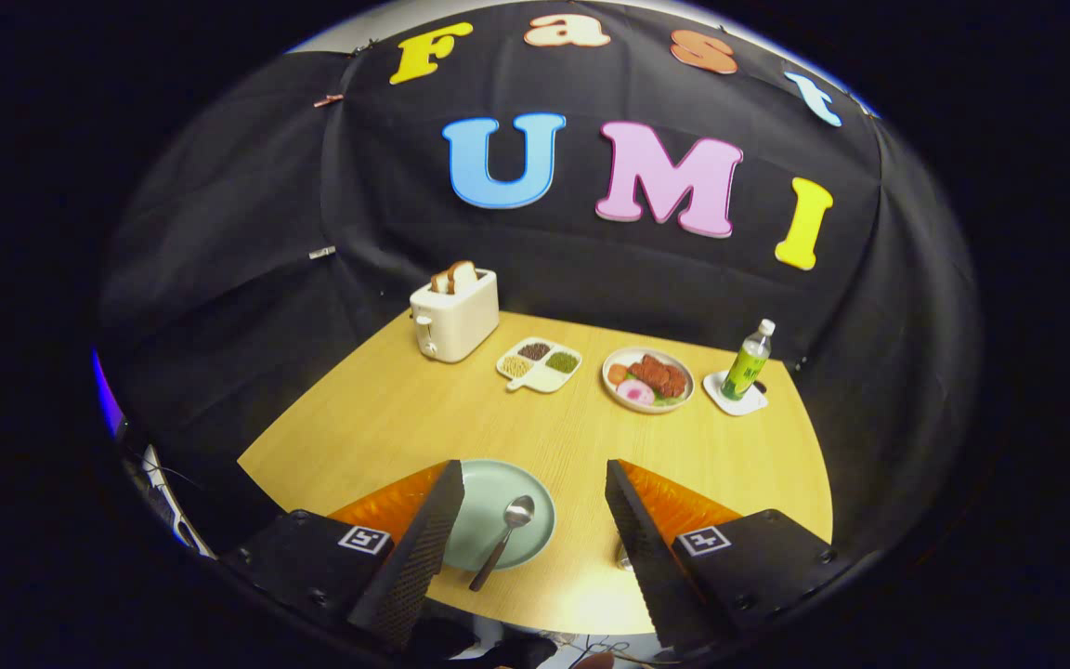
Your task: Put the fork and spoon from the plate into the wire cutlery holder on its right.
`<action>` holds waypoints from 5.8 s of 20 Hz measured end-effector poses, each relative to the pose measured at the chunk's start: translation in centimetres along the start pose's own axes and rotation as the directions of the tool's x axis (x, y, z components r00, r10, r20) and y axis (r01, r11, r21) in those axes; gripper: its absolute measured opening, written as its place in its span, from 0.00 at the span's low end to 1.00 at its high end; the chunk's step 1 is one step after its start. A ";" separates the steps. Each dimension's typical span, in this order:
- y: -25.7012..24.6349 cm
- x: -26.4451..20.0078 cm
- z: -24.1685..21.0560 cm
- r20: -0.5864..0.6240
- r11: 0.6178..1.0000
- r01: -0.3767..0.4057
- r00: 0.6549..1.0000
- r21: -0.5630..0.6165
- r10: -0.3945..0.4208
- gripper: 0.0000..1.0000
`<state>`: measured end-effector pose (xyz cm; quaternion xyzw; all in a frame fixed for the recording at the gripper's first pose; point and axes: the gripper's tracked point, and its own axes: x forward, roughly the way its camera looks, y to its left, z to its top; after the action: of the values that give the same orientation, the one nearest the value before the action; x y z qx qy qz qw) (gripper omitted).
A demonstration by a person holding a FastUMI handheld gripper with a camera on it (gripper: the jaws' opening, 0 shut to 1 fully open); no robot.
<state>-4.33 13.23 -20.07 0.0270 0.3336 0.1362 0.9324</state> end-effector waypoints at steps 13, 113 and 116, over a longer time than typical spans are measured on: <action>3.3 11.3 -15.7 -0.391 0.998 0.008 0.920 0.068 0.019 0.79; 10.0 15.8 -18.9 -0.563 0.989 -0.112 0.825 -0.092 0.041 0.33; 8.9 16.1 -19.1 -0.560 0.988 -0.082 0.828 -0.128 -0.004 0.13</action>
<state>-6.52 25.43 -43.54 -0.0758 0.5800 0.1816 0.7905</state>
